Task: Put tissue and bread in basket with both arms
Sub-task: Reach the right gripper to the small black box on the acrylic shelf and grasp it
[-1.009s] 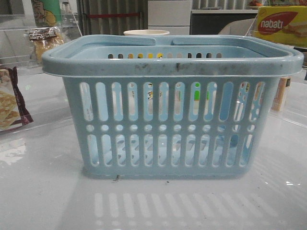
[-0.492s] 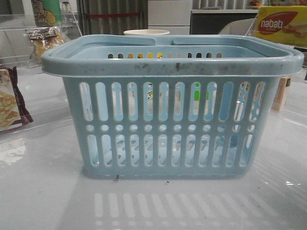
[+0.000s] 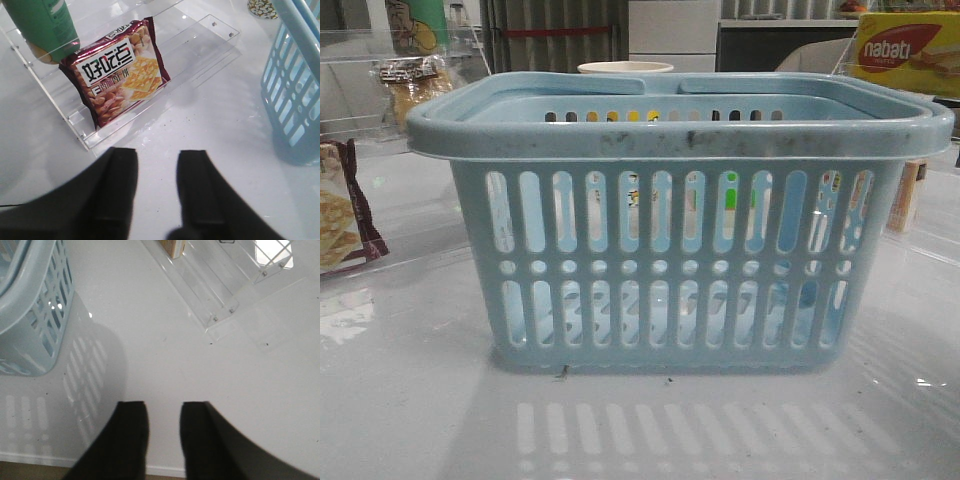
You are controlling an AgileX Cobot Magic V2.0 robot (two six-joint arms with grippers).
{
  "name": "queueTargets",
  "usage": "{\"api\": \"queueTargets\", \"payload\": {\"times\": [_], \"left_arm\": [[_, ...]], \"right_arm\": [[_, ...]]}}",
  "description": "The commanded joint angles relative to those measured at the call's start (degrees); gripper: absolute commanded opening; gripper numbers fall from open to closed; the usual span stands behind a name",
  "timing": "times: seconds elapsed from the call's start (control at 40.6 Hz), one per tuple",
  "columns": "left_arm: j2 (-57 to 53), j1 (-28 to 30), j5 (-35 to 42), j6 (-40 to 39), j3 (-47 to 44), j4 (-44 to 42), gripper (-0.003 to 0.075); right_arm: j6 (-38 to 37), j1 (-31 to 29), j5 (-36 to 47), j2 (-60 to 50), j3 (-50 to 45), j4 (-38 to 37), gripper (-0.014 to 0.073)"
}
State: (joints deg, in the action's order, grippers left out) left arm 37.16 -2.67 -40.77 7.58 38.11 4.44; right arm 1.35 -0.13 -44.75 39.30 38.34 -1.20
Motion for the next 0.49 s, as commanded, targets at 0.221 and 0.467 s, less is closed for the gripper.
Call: {"api": "queueTargets", "payload": {"times": [0.221, 0.467], "left_arm": [[0.5, -3.7, 6.2, 3.3, 1.6, 4.1, 0.0489], [0.5, -12.3, 6.2, 3.3, 1.6, 4.1, 0.0488]], "right_arm": [[0.0, -1.0, 5.5, 7.0, 3.2, -1.1, 0.0556], [0.0, -8.4, 7.6, 19.8, 13.4, -1.1, 0.0556]]}}
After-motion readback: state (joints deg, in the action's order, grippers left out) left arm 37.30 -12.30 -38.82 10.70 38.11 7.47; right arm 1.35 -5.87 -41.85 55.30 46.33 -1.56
